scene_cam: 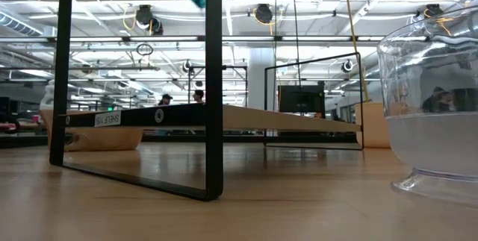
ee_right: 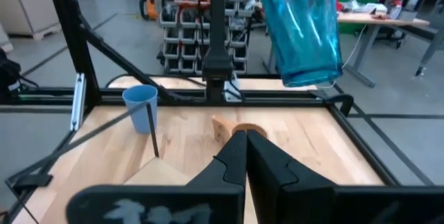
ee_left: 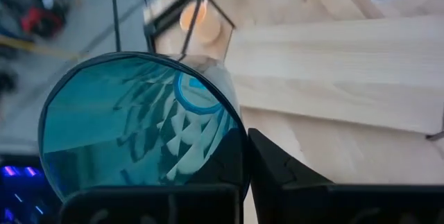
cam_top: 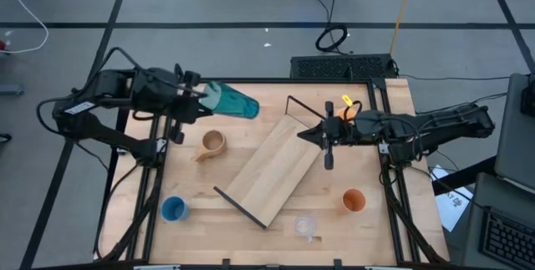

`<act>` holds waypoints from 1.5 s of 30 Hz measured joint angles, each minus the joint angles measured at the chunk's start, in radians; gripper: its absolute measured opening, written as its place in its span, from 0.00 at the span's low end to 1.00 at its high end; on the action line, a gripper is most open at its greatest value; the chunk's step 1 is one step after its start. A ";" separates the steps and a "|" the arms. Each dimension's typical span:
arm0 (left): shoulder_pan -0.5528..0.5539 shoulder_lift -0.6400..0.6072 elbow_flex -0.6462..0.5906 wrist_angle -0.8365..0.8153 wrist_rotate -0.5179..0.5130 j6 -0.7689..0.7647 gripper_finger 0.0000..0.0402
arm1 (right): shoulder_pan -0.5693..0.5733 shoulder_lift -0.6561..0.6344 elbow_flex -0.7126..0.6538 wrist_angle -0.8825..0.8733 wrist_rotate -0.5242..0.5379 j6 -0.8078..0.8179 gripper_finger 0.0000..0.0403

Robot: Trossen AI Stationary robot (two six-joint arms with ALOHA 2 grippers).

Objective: Stack small to large cups/mugs on shelf
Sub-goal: Put the top blue cup on the shelf

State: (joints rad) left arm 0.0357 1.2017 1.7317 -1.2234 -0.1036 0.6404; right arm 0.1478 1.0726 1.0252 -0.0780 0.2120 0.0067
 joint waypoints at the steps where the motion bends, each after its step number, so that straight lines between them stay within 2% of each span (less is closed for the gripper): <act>1: -0.003 -0.002 0.000 0.006 0.002 0.030 0.01 | 0.000 -0.001 0.000 0.002 0.000 0.000 0.00; 14: -0.064 -0.003 0.000 -0.022 0.006 0.485 0.01 | 0.000 -0.031 -0.002 -0.004 0.000 0.000 0.00; 21: -0.091 -0.003 0.000 -0.022 0.002 0.550 0.01 | 0.000 -0.030 -0.002 -0.006 0.000 0.000 0.00; 35: -0.130 -0.006 0.000 -0.014 -0.001 0.543 0.01 | 0.000 -0.030 -0.002 -0.005 0.000 0.000 0.00; 41: -0.148 -0.006 0.000 -0.012 -0.002 0.462 0.01 | 0.000 -0.030 -0.002 -0.005 0.000 0.000 0.00; 45: -0.157 -0.006 0.000 0.011 -0.002 0.330 0.01 | 0.000 -0.029 -0.001 -0.005 0.000 0.000 0.00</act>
State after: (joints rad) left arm -0.1209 1.1954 1.7313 -1.2124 -0.1058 0.9709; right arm 0.1474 1.0431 1.0241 -0.0828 0.2121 0.0067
